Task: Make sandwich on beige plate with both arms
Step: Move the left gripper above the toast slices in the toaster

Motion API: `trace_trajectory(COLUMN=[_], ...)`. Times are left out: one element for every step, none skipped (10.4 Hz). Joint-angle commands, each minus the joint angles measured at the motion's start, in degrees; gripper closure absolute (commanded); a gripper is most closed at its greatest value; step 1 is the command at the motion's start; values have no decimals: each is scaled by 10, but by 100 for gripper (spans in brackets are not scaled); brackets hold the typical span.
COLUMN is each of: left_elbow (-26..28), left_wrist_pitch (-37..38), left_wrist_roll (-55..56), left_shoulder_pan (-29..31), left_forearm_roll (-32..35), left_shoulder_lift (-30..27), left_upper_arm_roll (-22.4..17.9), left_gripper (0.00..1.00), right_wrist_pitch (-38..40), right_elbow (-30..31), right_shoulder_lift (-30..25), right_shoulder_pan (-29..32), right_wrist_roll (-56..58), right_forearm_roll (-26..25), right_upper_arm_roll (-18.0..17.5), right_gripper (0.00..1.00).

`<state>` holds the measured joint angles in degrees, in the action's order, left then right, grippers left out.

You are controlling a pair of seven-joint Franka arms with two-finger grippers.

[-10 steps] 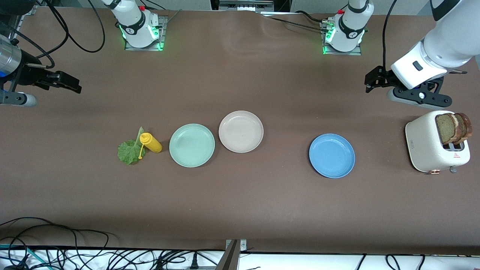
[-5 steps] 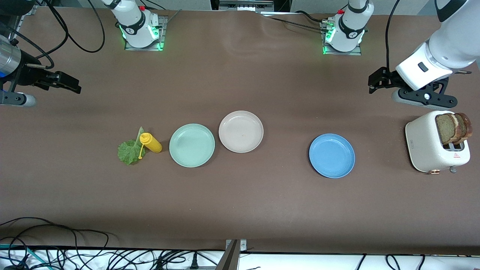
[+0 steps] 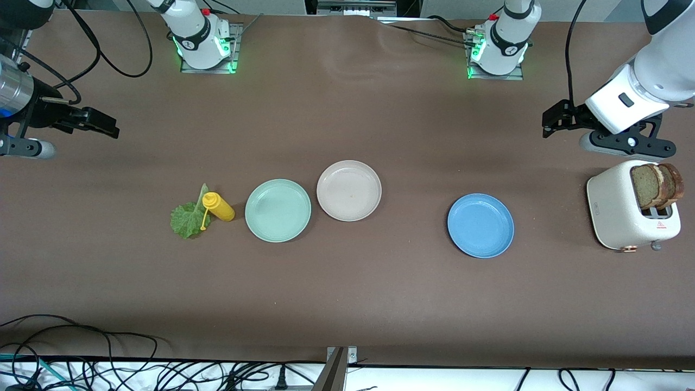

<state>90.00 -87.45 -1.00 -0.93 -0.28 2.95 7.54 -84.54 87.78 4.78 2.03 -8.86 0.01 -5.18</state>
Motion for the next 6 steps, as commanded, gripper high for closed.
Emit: trace_trajectory(left_elbow=[-14,-14,-14,-14,-14,-14], left_wrist_pitch=[4,4,4,4,4,4], left_wrist_roll=[-5,-5,-4,-4,-4,-4], left_shoulder_pan=[2,6,8,8,8,8], left_forearm_roll=[5,5,5,5,5,5], left_shoulder_lift=[11,12,12,12,12,12], left_upper_arm_roll=[2,2,2,2,2,2], left_gripper=[0,0,0,0,0,0], right_wrist_pitch=[-4,-3,-4,-5,-4,-4], right_elbow=[0,1,0,0,0,1], right_shoulder_lift=[-3,-3,-3,-3,-3,-3], right_shoulder_pan=[3,3,3,3,3,3], right_wrist_roll=[8,8,7,7,7,8], right_forearm_roll=[-1,-1,-3,-3,-1,-1], right_upper_arm_roll=[0,0,0,0,0,0], right_gripper=[0,0,0,0,0,0])
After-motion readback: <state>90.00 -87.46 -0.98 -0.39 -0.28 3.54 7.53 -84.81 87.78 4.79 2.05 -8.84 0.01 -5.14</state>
